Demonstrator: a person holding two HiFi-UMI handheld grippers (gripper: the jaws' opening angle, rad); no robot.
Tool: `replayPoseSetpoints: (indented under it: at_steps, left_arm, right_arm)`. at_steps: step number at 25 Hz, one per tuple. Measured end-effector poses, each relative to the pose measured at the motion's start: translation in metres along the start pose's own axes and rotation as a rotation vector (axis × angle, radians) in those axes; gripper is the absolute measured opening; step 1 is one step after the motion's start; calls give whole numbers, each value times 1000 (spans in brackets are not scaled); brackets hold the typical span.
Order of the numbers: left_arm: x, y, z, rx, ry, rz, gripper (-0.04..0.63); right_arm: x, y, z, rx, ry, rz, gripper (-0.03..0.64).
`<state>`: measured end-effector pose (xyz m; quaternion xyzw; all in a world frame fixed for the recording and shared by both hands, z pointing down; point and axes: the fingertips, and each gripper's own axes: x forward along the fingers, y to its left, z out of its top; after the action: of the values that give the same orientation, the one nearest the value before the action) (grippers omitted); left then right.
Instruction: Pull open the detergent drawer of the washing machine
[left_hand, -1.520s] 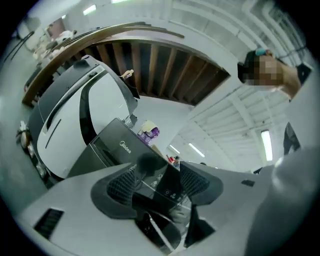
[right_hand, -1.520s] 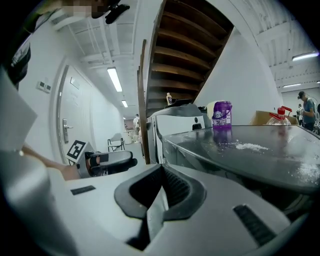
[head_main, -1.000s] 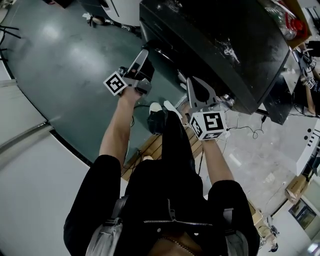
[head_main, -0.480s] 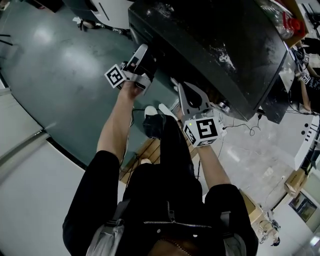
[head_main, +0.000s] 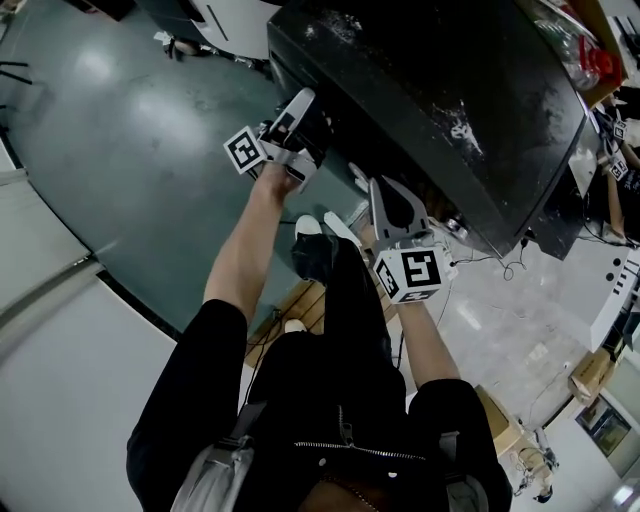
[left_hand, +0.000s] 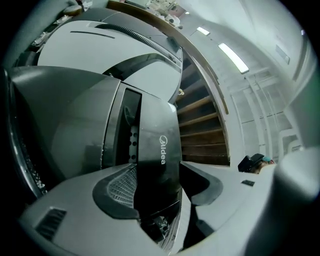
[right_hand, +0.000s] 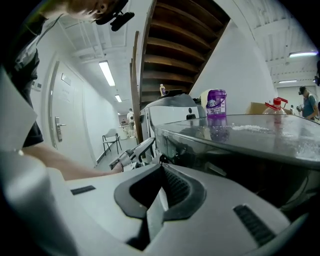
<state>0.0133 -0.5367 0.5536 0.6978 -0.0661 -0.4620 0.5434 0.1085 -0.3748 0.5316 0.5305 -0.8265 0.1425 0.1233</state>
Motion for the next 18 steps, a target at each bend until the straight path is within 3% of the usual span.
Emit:
replayPoseSetpoints:
  at_steps: [3, 8, 14, 18]
  left_arm:
    - [-4, 5, 2, -3, -20, 26, 190]
    - [-8, 11, 5, -19, -51, 61, 124]
    - [-12, 8, 5, -14, -63, 70, 117]
    - [-26, -3, 5, -1, -18, 74, 115]
  right_arm:
    - [2, 2, 1, 13, -11, -10, 6]
    - [0, -2, 0, 30, -12, -28, 6]
    - [-5, -3, -5, 32, 0, -38, 6]
    - [-7, -9, -10, 48, 2, -49, 6]
